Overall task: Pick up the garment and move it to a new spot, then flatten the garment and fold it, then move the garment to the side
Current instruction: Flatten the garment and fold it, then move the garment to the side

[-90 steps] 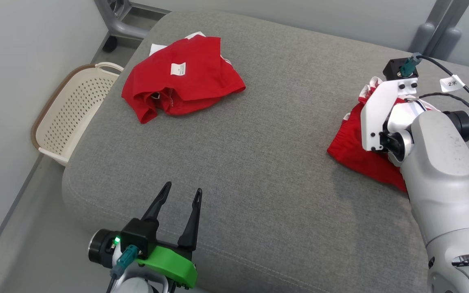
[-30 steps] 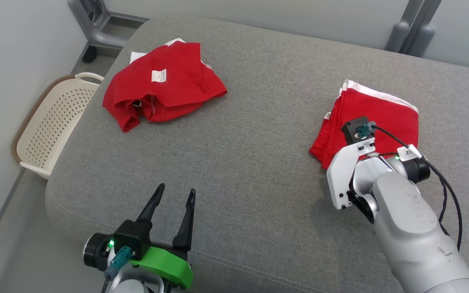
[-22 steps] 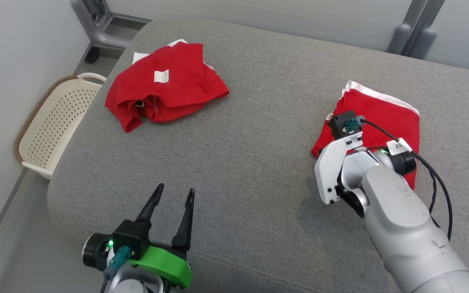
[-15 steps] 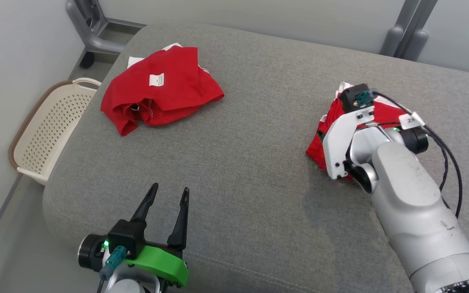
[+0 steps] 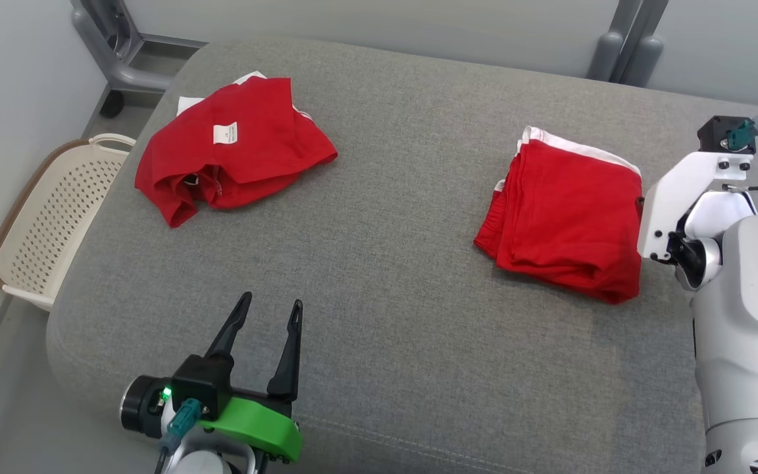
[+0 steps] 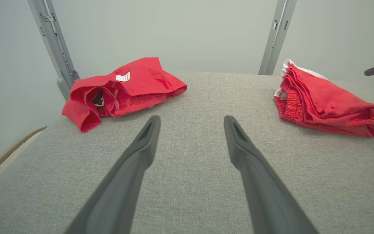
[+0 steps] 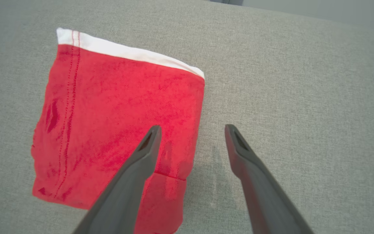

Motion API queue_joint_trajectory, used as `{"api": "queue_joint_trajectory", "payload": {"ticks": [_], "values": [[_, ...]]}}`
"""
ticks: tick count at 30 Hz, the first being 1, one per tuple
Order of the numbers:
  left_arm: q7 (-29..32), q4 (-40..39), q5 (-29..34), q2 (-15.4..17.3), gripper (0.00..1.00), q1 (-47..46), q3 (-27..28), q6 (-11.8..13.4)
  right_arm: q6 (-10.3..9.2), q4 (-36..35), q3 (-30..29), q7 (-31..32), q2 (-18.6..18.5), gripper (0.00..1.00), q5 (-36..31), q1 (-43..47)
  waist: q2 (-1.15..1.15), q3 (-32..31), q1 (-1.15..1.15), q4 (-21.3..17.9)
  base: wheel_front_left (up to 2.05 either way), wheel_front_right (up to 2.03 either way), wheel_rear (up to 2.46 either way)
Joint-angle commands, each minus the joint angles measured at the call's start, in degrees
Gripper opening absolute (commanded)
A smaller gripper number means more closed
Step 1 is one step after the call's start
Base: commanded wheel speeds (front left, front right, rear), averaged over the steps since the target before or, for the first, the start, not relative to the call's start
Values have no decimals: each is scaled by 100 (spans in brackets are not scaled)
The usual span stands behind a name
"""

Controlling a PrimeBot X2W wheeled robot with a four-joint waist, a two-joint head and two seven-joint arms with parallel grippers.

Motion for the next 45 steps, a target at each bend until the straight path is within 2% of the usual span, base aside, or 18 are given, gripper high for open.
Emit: {"api": "queue_joint_trajectory", "payload": {"ticks": [1,10,20,26,27,28,29,30,38,45], "values": [[-5,-44,66,17,100,-59,27,23,-3,-68,-127,69,18,100,-75,129,0,92,0,-38,0,0,0],[-5,-168,122,10,100,-181,42,21,-3,116,-429,17,41,100,14,233,0,275,0,63,0,0,0],[-5,-110,144,5,100,-147,33,-1,-3,852,-670,-285,41,100,263,7,0,395,0,206,0,0,0],[-5,-67,152,17,100,-116,16,-48,-3,1468,-1019,-502,51,100,457,-119,0,370,0,259,0,0,0],[-5,-60,150,19,100,-113,13,-43,-3,1572,-1053,-552,52,96,441,-140,0,361,0,262,0,0,0],[-5,-56,149,23,100,-110,14,-45,-3,1653,-1092,-615,53,40,424,-160,0,351,0,261,0,0,0],[-5,-51,154,27,100,-103,20,-46,-3,1699,-1127,-699,51,5,379,-179,0,342,0,253,0,0,0],[-5,-48,158,32,100,-95,27,-45,-3,1752,-1152,-779,50,0,333,-213,0,333,0,238,0,0,0],[-5,-73,165,47,100,-53,58,-28,-8,2055,-1012,-1008,22,0,-48,-373,0,248,0,-90,0,0,0],[-5,-144,155,74,100,-76,93,-15,-8,2044,-695,-977,28,0,-246,-463,0,311,0,-649,0,0,0]]}}
